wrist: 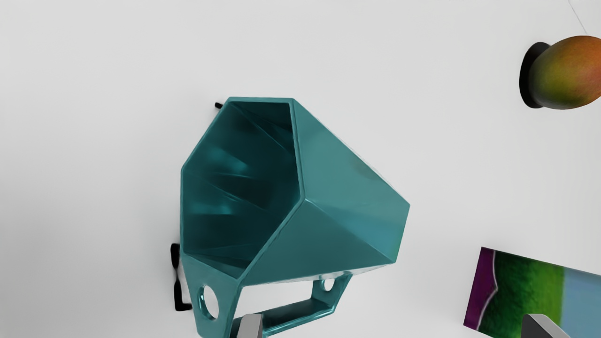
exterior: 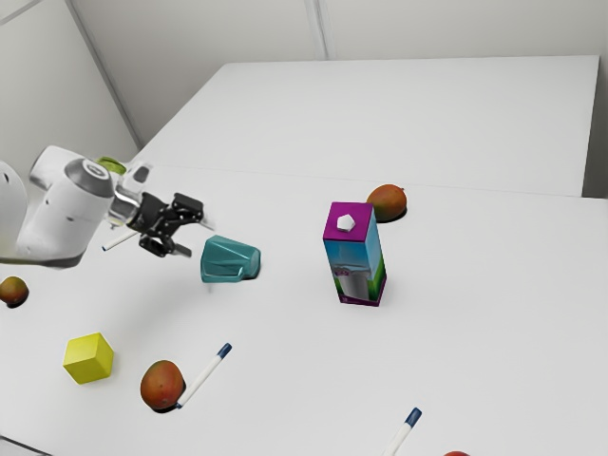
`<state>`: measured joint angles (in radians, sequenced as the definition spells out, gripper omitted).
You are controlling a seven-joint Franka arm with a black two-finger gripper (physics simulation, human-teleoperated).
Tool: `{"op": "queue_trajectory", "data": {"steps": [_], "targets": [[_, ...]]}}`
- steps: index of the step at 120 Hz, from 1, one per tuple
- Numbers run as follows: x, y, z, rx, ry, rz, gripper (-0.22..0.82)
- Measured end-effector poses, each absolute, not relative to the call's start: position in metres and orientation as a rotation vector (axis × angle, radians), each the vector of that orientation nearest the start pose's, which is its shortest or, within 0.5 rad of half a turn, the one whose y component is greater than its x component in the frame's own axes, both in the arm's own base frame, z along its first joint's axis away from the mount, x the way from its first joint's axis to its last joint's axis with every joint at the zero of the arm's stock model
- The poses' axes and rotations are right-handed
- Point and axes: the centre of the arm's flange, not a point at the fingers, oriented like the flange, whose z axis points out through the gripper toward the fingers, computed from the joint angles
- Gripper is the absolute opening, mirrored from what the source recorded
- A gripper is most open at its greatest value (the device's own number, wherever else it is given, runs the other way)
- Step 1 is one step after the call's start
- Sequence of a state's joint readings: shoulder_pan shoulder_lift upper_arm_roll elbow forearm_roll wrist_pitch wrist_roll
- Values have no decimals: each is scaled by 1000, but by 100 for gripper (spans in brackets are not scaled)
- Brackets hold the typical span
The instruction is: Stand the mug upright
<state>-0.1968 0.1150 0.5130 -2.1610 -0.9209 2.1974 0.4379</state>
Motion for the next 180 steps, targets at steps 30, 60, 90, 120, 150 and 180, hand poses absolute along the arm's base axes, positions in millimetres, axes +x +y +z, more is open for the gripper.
{"op": "queue_trajectory", "data": {"steps": [30, 60, 90, 120, 150, 180], "targets": [[549, 169, 325, 2475, 489, 300, 60], [575, 165, 294, 2454, 384, 288, 60], [575, 153, 281, 2376, 324, 281, 60], [575, 140, 280, 2311, 261, 281, 60], [574, 136, 278, 2290, 223, 288, 29], [575, 134, 280, 2290, 195, 299, -2]]}}
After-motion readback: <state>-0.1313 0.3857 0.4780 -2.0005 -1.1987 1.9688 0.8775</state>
